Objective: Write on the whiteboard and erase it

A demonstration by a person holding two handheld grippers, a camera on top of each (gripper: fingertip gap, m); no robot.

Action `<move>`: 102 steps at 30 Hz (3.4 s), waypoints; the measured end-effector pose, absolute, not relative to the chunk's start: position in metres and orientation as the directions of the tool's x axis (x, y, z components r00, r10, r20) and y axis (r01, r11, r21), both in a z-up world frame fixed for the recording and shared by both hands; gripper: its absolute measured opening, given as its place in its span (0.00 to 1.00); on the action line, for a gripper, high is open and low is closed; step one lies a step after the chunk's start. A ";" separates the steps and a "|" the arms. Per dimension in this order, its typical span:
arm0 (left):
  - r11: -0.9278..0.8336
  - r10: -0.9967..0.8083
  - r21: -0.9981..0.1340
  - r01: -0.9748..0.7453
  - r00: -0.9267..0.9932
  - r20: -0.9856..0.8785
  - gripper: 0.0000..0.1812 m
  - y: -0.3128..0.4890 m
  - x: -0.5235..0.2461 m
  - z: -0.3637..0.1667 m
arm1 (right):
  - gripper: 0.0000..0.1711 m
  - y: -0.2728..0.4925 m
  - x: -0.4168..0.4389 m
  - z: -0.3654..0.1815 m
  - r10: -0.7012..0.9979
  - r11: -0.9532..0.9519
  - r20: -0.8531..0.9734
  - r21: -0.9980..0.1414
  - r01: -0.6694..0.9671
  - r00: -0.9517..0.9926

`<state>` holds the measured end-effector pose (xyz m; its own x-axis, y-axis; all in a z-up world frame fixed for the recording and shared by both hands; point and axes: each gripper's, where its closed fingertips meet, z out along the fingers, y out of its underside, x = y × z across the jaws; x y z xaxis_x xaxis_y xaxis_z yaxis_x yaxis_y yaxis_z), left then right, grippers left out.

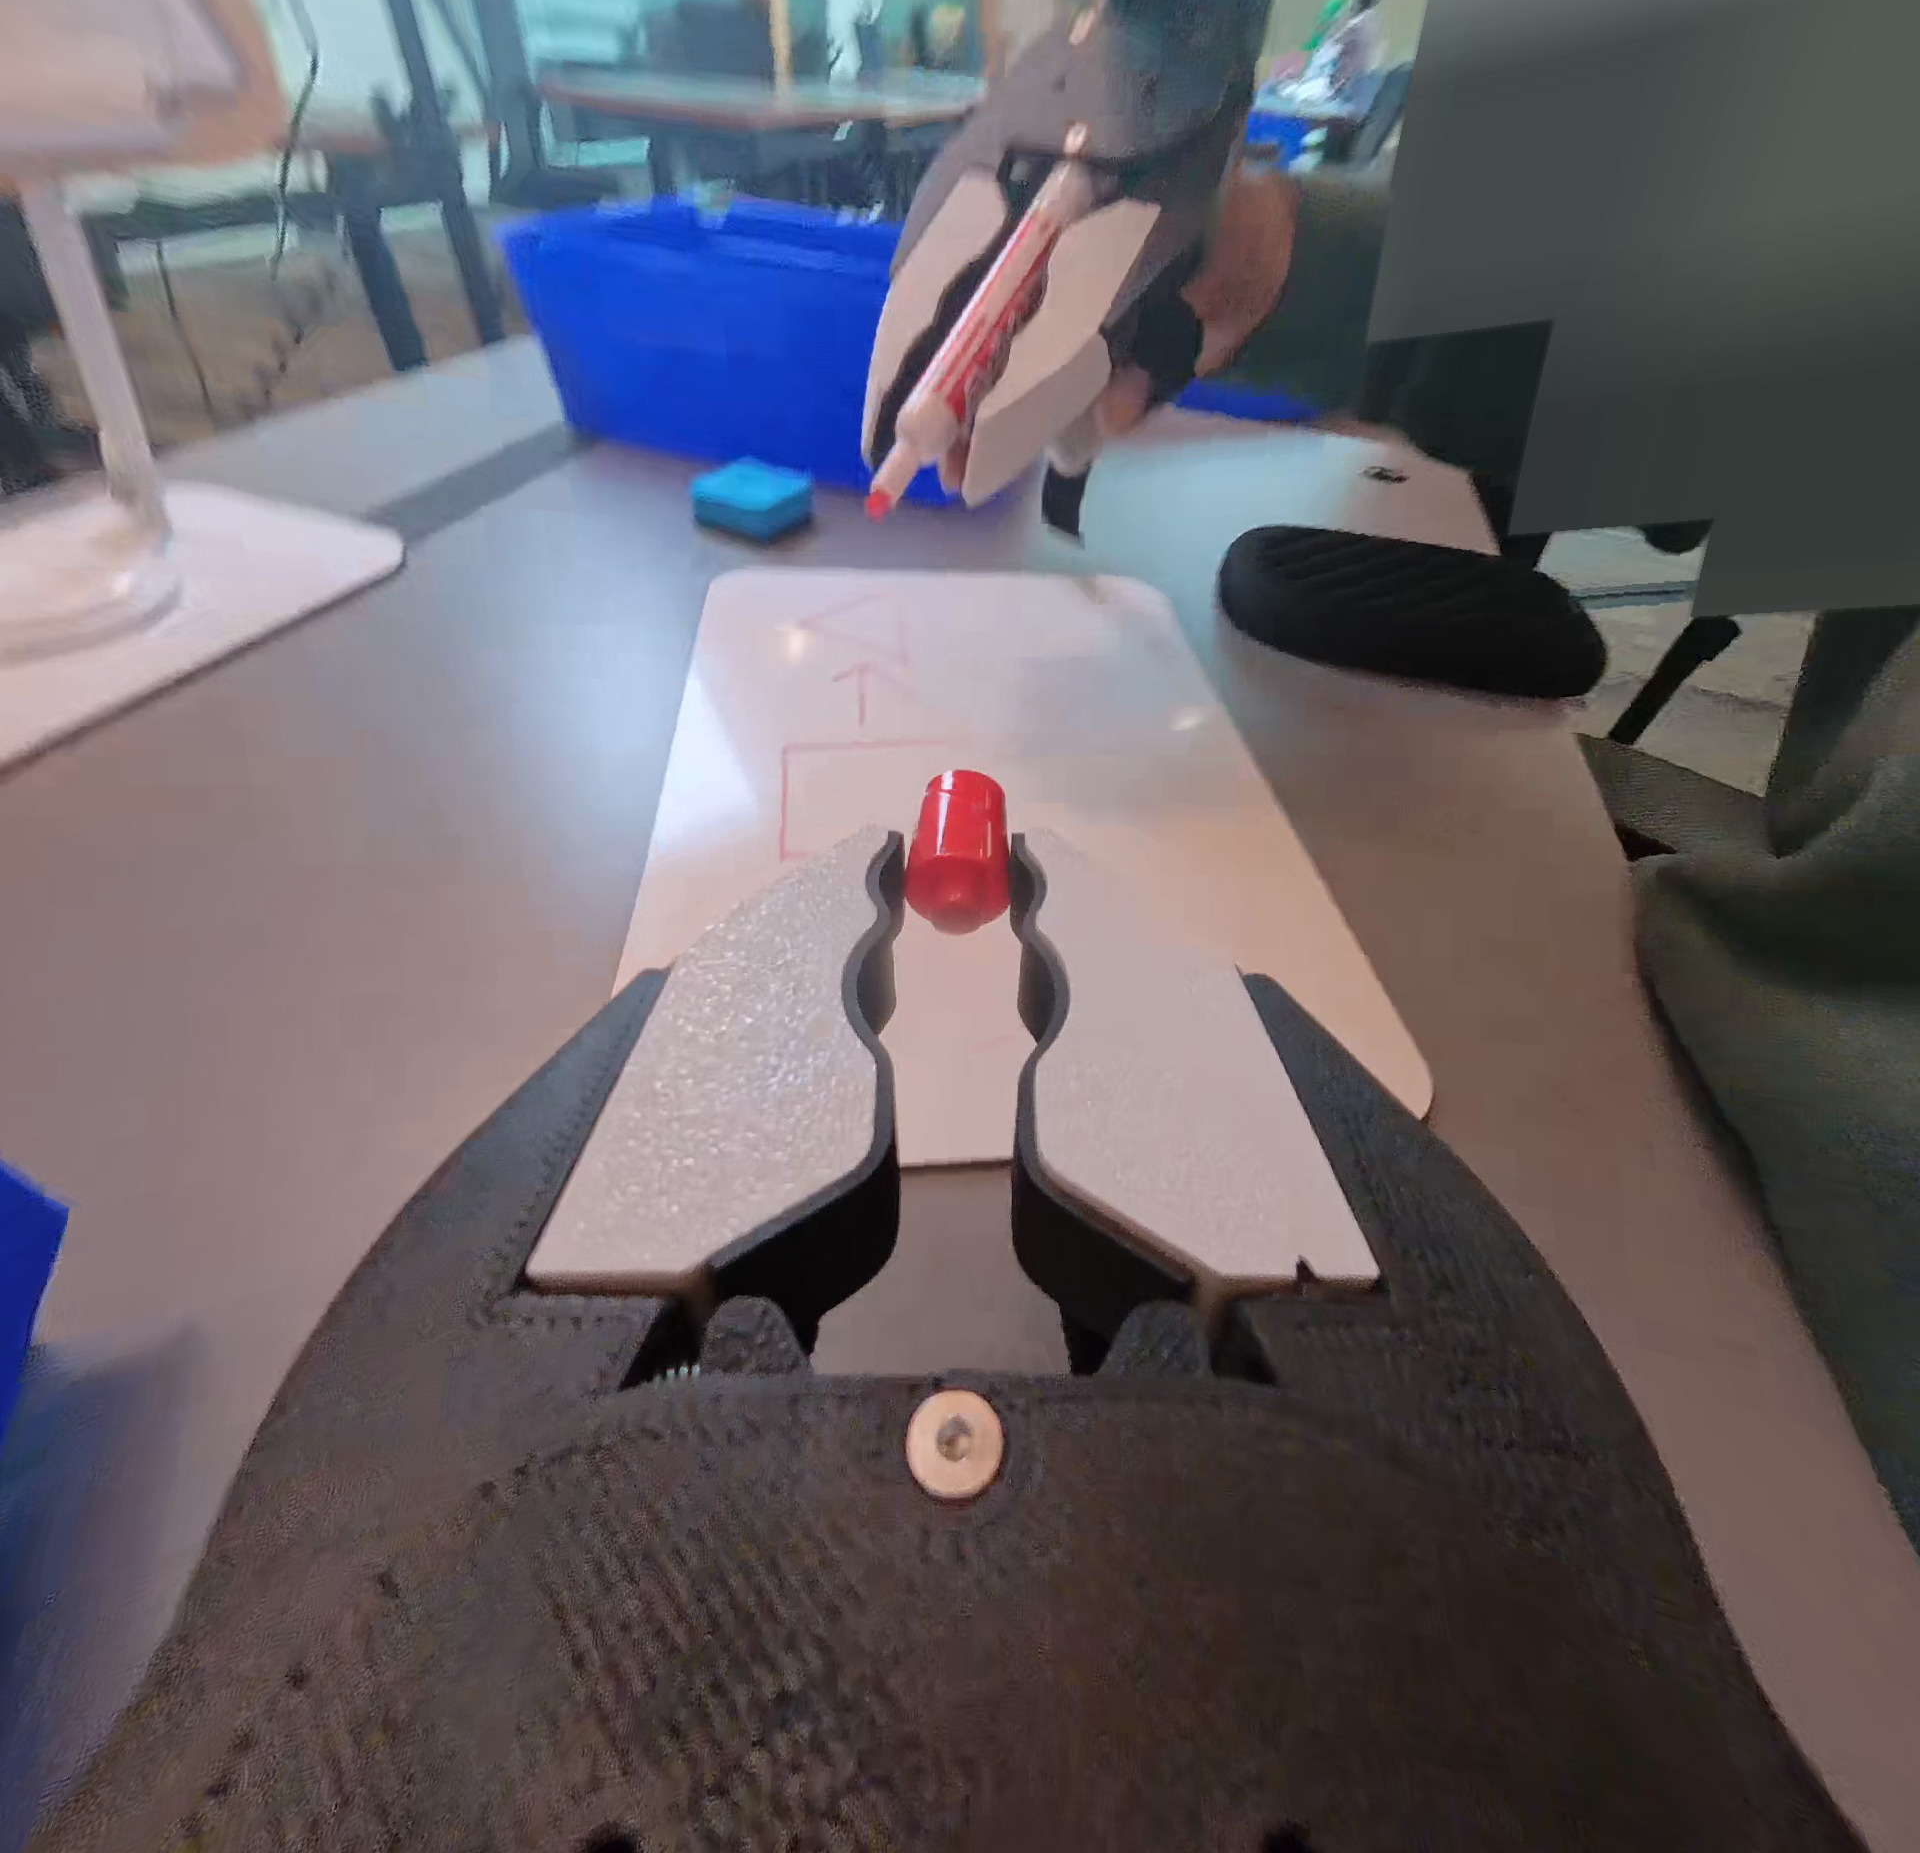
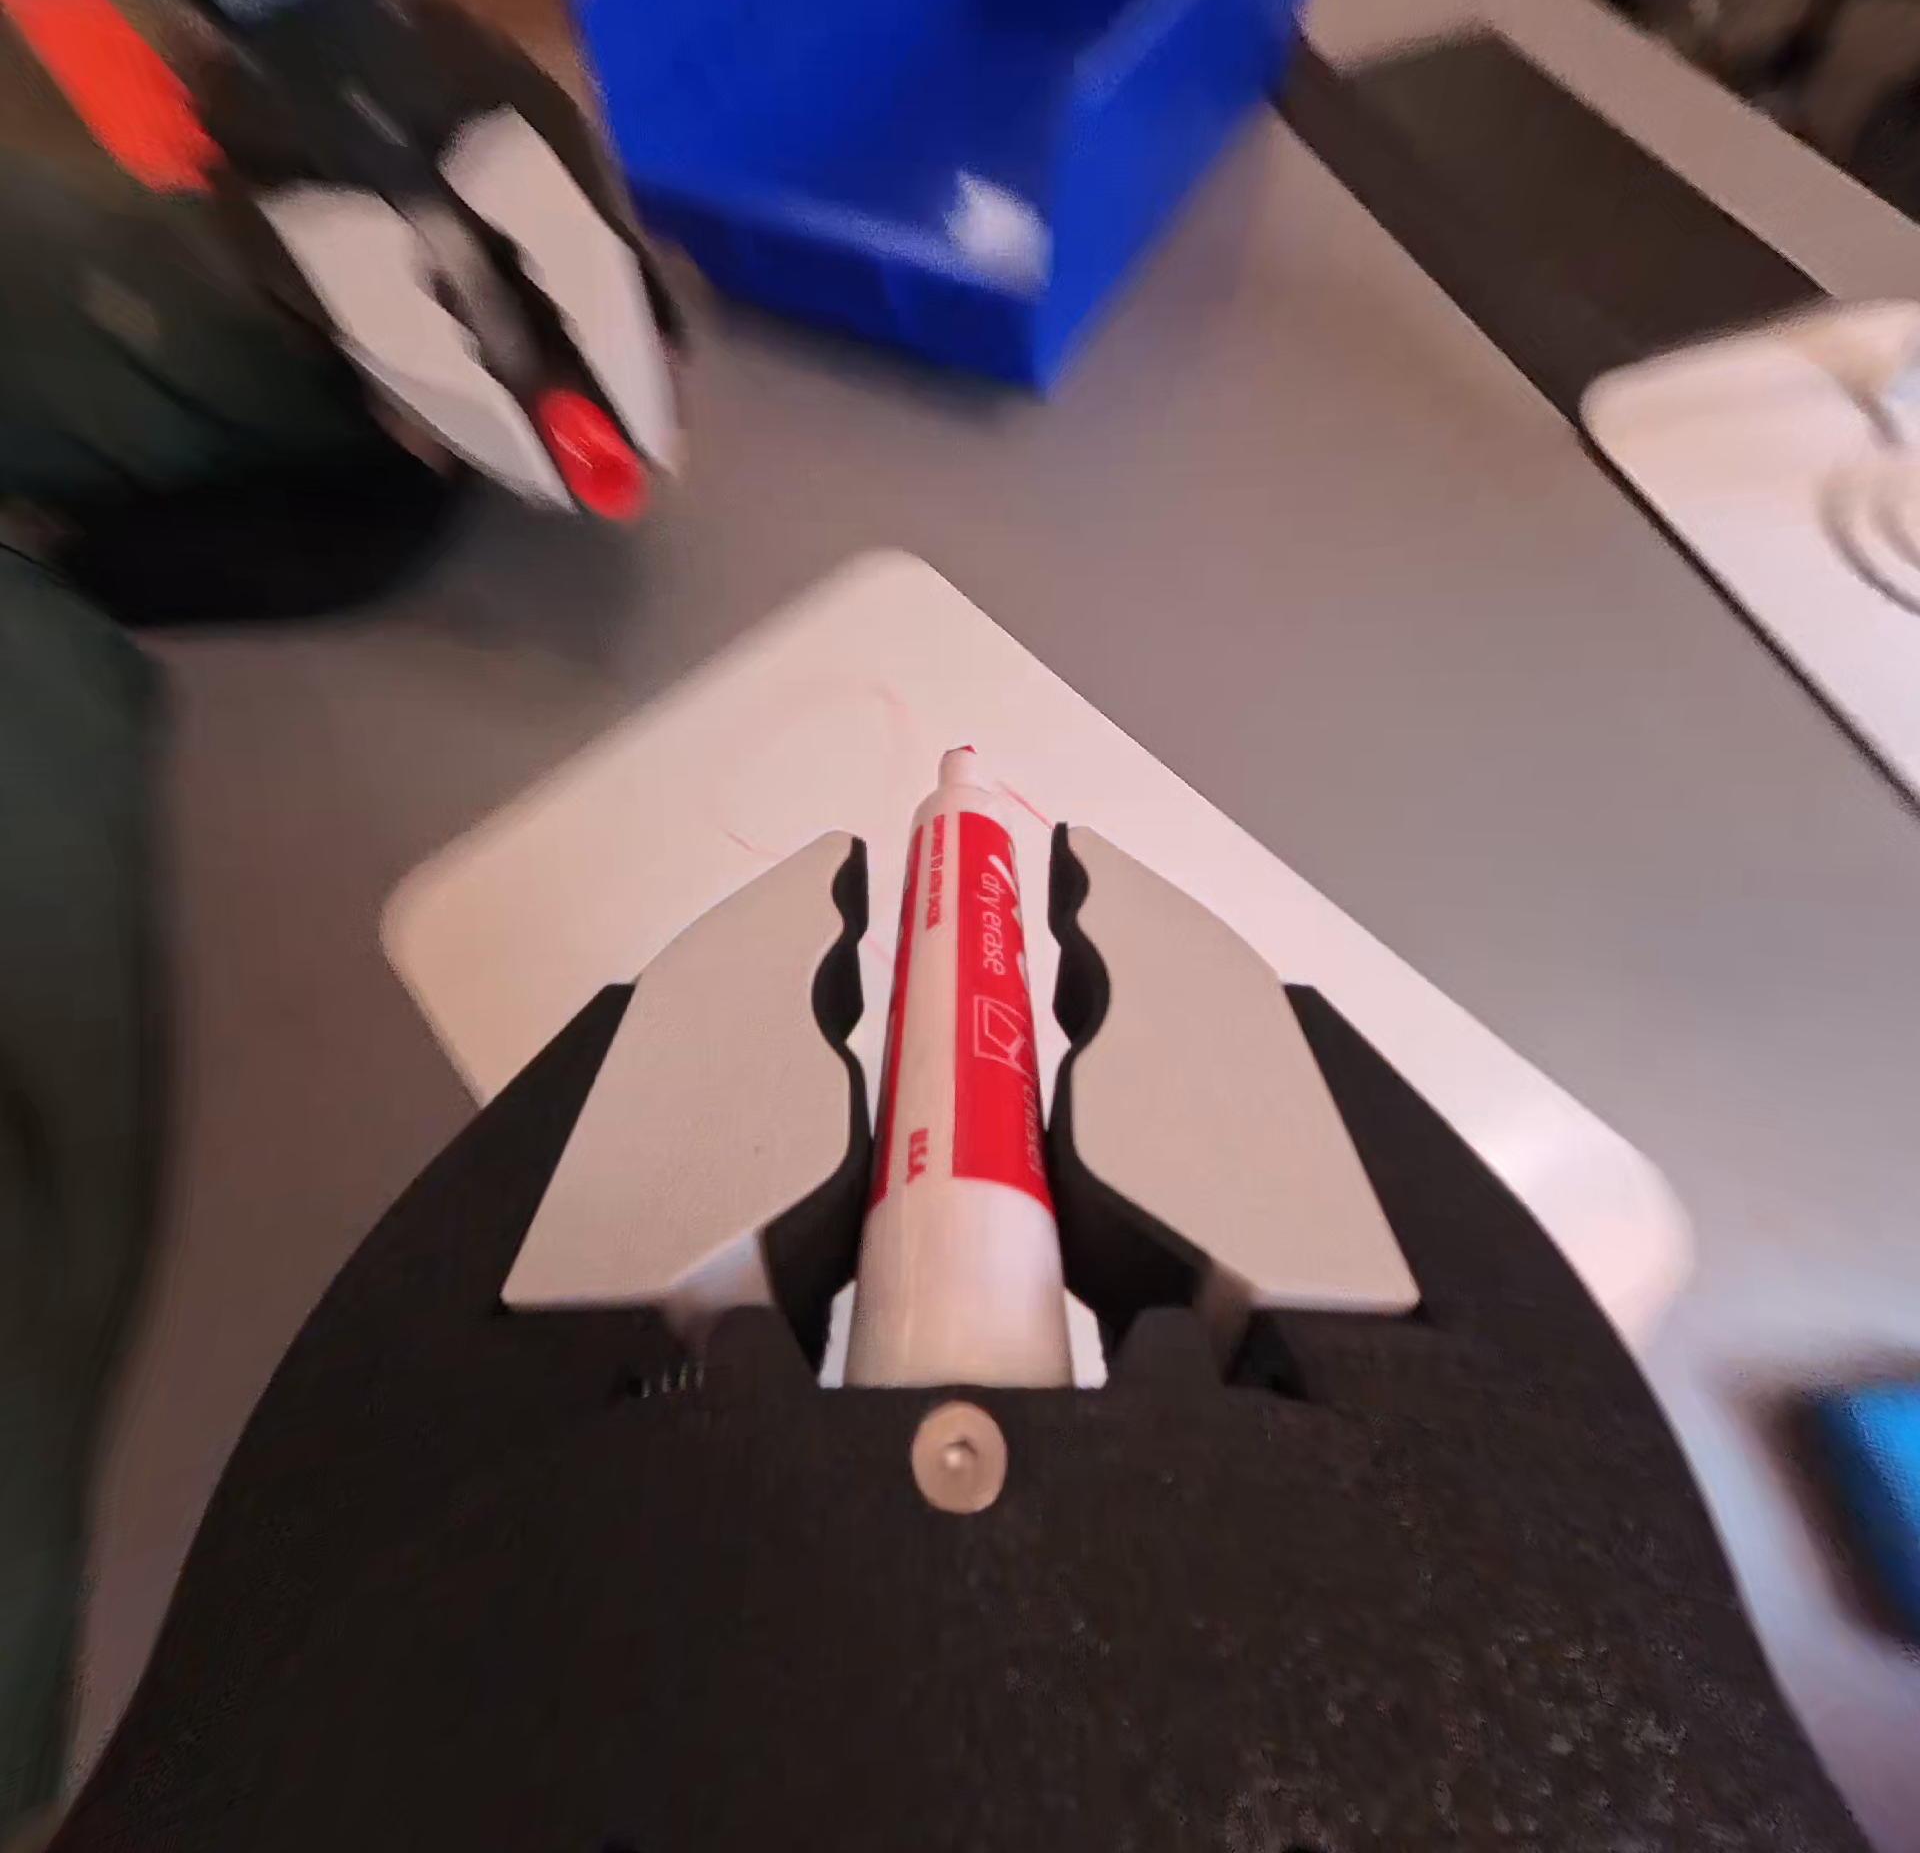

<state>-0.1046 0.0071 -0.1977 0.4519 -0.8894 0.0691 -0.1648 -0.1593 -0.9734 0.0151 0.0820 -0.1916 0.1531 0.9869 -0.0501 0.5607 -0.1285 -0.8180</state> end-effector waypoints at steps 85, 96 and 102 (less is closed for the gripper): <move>-0.007 -0.888 -0.966 -0.257 0.446 -0.112 0.07 0.000 -0.093 -0.200 | 0.10 0.297 0.311 -0.228 0.298 -0.692 -0.054 -0.700 0.177 0.953; -0.044 -0.880 -0.965 -0.259 0.466 -0.085 0.07 0.007 -0.097 -0.207 | 0.23 0.278 0.253 -0.169 0.467 -0.493 -0.201 -0.867 0.065 0.861; -0.055 -0.873 -0.961 -0.272 0.480 -0.086 0.07 0.010 -0.097 -0.211 | 0.25 0.224 0.179 -0.139 0.590 -0.343 -0.025 -0.913 0.223 0.807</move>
